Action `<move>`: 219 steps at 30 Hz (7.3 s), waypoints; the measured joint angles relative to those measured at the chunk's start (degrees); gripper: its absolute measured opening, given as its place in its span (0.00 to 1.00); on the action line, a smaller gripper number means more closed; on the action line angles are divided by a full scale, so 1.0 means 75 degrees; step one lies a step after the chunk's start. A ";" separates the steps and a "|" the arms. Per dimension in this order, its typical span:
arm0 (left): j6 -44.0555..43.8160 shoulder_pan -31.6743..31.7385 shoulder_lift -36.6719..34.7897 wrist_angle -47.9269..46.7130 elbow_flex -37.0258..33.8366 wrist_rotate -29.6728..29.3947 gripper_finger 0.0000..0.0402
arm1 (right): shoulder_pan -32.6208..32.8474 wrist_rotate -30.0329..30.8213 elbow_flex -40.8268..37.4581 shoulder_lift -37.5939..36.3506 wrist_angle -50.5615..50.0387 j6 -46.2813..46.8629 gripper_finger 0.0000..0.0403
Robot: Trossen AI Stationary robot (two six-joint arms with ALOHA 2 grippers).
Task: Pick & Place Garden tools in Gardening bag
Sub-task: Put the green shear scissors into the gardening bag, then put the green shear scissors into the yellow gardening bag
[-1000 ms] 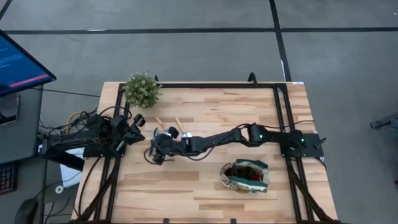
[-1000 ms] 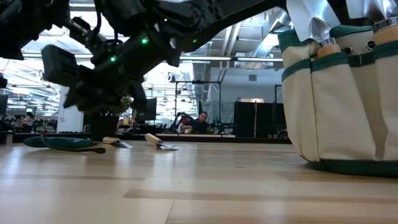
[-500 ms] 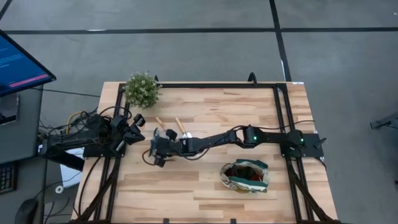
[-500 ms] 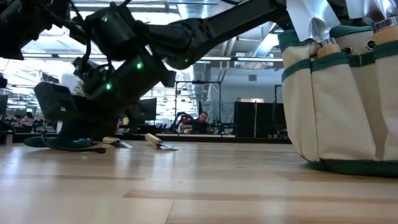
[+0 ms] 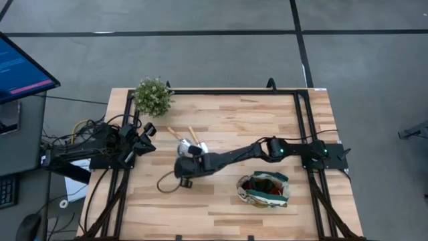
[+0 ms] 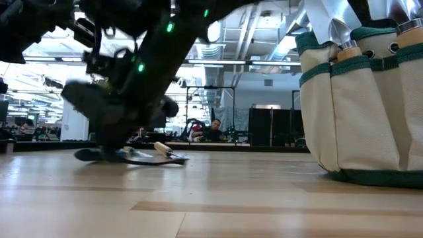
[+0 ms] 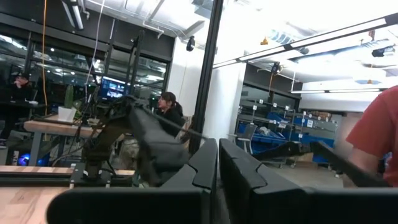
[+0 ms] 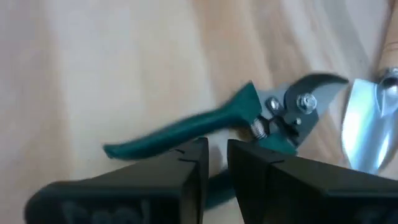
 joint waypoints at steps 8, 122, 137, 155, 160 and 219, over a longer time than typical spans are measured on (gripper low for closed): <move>0.0000 0.0000 0.0000 0.0000 0.0000 0.0001 0.04 | 0.0196 0.0039 0.0037 -0.1138 -0.1418 0.1596 0.14; 0.0000 -0.0009 0.0000 0.0001 -0.0003 0.0002 0.04 | -0.0487 -0.2730 0.0731 0.0202 0.0957 -0.3665 0.65; 0.0000 -0.0009 0.0001 -0.0001 -0.0003 0.0001 0.04 | -0.0657 -0.2767 0.0707 0.0566 0.0686 -0.3719 0.64; 0.0000 -0.0007 0.0000 0.0009 -0.0003 0.0015 0.04 | -0.0298 -0.2669 0.0637 -0.0660 -0.2980 -0.2629 0.52; 0.0000 -0.0009 0.0000 0.0003 -0.0003 0.0014 0.04 | -0.0183 -0.2133 0.0680 -0.1330 -0.3871 0.0059 0.53; 0.0000 -0.0006 0.0000 0.0003 -0.0003 0.0002 0.04 | -0.0170 -0.1919 -0.0505 -0.0680 -0.3255 0.1793 0.13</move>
